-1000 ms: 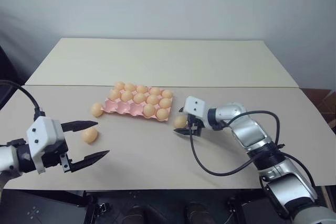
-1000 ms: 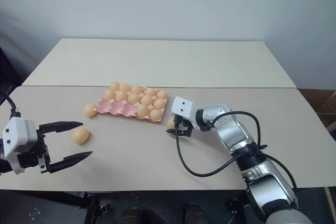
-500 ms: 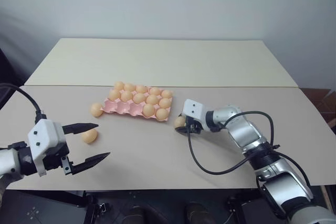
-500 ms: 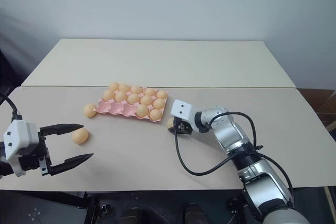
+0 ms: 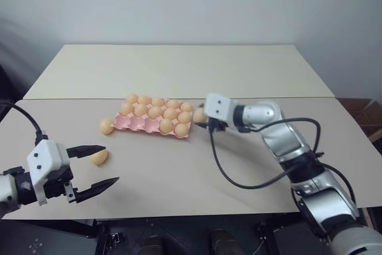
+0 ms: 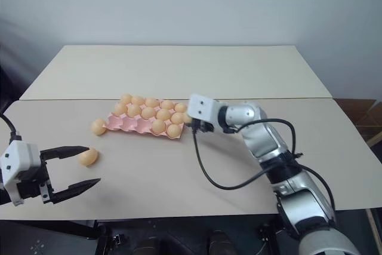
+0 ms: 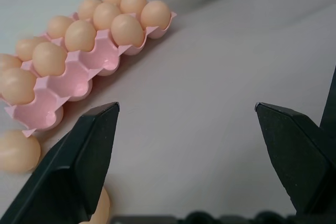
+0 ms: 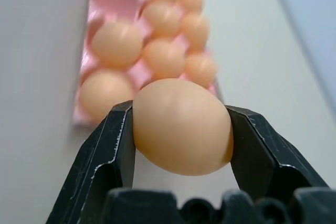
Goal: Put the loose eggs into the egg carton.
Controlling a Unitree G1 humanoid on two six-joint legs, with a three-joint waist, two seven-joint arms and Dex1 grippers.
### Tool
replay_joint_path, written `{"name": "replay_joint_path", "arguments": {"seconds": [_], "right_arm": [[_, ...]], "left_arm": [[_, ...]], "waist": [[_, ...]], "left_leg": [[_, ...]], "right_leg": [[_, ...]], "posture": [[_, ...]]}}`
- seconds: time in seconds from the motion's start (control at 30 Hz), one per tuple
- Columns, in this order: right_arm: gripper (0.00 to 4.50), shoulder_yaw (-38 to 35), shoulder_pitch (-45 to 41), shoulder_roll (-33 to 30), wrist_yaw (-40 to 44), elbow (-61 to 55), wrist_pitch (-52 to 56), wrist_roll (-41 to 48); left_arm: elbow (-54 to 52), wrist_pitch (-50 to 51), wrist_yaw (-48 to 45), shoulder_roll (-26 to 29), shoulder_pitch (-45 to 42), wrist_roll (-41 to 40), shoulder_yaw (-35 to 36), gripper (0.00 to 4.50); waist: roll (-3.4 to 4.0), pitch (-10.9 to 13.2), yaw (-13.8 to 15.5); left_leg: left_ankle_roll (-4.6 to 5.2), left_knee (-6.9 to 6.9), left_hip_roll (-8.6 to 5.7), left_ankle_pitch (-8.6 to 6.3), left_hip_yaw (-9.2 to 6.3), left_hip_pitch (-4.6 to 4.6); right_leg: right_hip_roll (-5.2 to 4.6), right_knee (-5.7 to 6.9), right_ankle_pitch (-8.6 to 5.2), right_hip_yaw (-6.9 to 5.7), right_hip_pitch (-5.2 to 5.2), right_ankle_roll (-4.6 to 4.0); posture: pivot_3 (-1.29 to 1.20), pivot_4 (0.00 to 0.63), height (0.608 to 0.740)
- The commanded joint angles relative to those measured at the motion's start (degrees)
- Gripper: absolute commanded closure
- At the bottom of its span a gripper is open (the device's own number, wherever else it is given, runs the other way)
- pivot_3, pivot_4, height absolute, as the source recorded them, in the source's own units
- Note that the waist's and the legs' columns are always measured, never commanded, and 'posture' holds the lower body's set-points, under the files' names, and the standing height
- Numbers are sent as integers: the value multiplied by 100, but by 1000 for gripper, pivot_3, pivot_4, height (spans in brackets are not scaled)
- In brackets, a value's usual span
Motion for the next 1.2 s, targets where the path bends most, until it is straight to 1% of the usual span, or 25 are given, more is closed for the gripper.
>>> {"name": "replay_joint_path", "arguments": {"seconds": [0.03, 0.27, 0.5, 0.77, 0.83, 0.9, 0.97, 1.0, 1.2], "right_arm": [[2037, 126, -347, 404, -318, 421, -467, -208], [2037, 464, -871, 1433, -860, 1775, -1386, -611], [2037, 635, -1188, 2011, -1428, 2989, -2202, -1009], [2037, 746, -1488, 2466, -2021, 4119, -2945, -1410], [1415, 808, -1538, 2509, -2145, 4337, -3136, -1557], [921, 837, -1575, 2541, -2263, 4500, -3286, -1670], [202, 929, -1608, 2542, -2471, 4617, -3389, -1872], [48, 933, -1596, 2546, -2506, 4633, -3402, -1897], [48, 827, -1521, 2493, -2383, 4510, -3477, -1814]], "left_arm": [[-39, -108, 0, -27, 86, 36, 215, 0], [-282, -75, 109, -192, 293, 41, 316, 0], [-474, -32, 239, -309, 404, 12, 319, 0], [-593, -10, 339, -375, 476, -3, 324, 0], [-621, -15, 364, -404, 505, 4, 332, 0], [-643, -16, 395, -422, 520, 9, 328, 0], [-669, -19, 423, -443, 540, 11, 335, 0], [-684, -18, 431, -454, 555, 4, 347, 0], [-669, -28, 455, -431, 542, -1, 332, 0]], "waist": [[0, 0, -10], [1, 0, -36], [1, 0, -41], [1, 0, -60], [1, 1, -58], [1, 1, -59], [1, 1, -59], [1, 1, -58], [1, 1, -58]], "left_leg": [[0, 0, 0, 0, 0, 0], [-1, -1, 1, 0, -1, -2], [-7, -3, 1, 3, -2, 0], [-35, -34, 1, 20, -2, 4], [-36, -36, 1, 20, -3, 5], [-36, -36, 1, 20, -3, 5], [-36, -36, 1, 20, -3, 5], [-37, -36, 1, 20, -3, 5], [-37, -37, 1, 20, -3, 5]], "right_leg": [[-2, 0, 0, 0, 1, 0], [-3, 3, 1, -1, -4, -1], [-5, 5, 1, -4, -3, -2], [-5, 3, 3, -4, -10, -5], [-5, 3, 3, -4, -10, -5], [-5, 2, 3, -4, -10, -5], [-5, 2, 3, -4, -10, -5], [-5, 3, 3, -4, -11, -5], [-5, 2, 3, -4, -11, -6]], "posture": [[0, 150, 740], [0, 150, 740], [0, 150, 740], [0, 150, 740], [0, 150, 740], [0, 150, 740], [0, 150, 740], [0, 150, 740], [0, 150, 740]]}}
